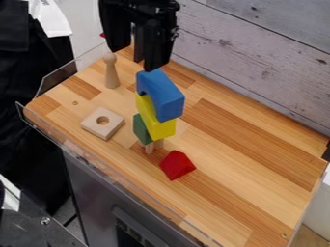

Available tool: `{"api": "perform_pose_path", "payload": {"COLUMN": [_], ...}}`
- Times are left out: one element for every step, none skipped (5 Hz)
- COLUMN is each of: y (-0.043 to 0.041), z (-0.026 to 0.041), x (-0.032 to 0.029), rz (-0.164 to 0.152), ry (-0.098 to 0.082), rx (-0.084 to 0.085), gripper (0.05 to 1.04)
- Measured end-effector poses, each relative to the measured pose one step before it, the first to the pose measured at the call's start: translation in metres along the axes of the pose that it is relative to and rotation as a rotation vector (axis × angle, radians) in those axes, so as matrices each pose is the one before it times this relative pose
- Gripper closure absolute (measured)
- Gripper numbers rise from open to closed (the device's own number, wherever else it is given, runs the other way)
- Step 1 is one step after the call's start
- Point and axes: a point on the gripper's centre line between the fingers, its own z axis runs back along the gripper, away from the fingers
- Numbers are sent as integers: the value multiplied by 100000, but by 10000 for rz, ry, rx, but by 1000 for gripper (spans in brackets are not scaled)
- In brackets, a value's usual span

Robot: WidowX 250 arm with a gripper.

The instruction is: Take a bleu box in the the top to pot in the right side

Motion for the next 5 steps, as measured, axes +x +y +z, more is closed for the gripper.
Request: {"api": "perform_pose_path", "payload": {"y": [26,-56,-269,-332,-1077], "z": [-713,-154,1072,1015,251], "x": [-221,-228,-721,-301,81], "rz": [69,711,1278,2050,2621], "ry": [292,2,-800,-470,-599], "rx": [-87,162,410,361,337], "gripper": [84,84,84,84,84]}}
